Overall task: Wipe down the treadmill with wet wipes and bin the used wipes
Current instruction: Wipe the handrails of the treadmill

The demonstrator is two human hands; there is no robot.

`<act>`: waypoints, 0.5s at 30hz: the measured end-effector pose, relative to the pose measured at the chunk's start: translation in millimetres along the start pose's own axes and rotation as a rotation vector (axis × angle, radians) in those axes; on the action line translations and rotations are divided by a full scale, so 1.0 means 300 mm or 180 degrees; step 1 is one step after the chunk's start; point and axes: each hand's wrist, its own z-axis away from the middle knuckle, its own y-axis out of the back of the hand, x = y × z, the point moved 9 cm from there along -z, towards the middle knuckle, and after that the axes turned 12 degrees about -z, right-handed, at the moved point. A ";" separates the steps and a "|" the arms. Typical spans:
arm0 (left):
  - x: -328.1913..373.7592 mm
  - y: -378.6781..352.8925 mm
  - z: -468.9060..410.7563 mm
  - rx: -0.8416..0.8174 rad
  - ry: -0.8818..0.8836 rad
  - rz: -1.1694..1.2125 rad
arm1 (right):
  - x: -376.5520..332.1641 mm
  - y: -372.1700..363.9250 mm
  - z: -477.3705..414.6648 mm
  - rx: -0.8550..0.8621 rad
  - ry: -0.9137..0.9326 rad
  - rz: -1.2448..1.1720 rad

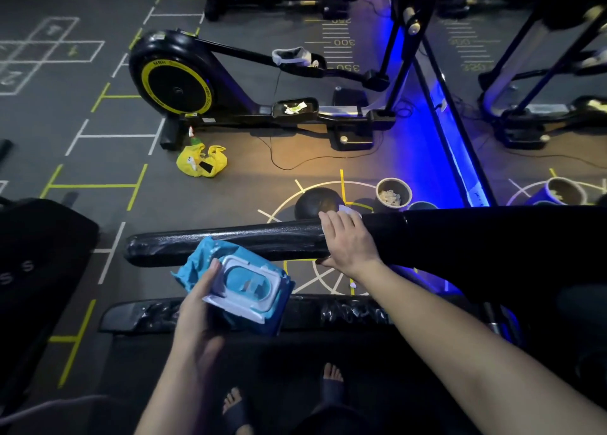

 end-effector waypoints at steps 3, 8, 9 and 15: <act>0.051 -0.052 0.044 -0.0001 -0.0225 0.0060 | -0.020 -0.012 0.003 0.0028 0.0034 -0.0007; 0.087 -0.074 0.039 -0.0103 -0.0234 0.0213 | -0.013 -0.025 -0.036 -0.0647 -0.0016 -0.0097; 0.095 -0.079 0.043 -0.0093 -0.0202 0.0226 | -0.013 -0.022 -0.049 -0.0793 0.0012 -0.0129; 0.118 -0.109 0.035 -0.0129 -0.0218 0.0094 | -0.023 0.013 -0.121 -0.1258 -0.0034 -0.0381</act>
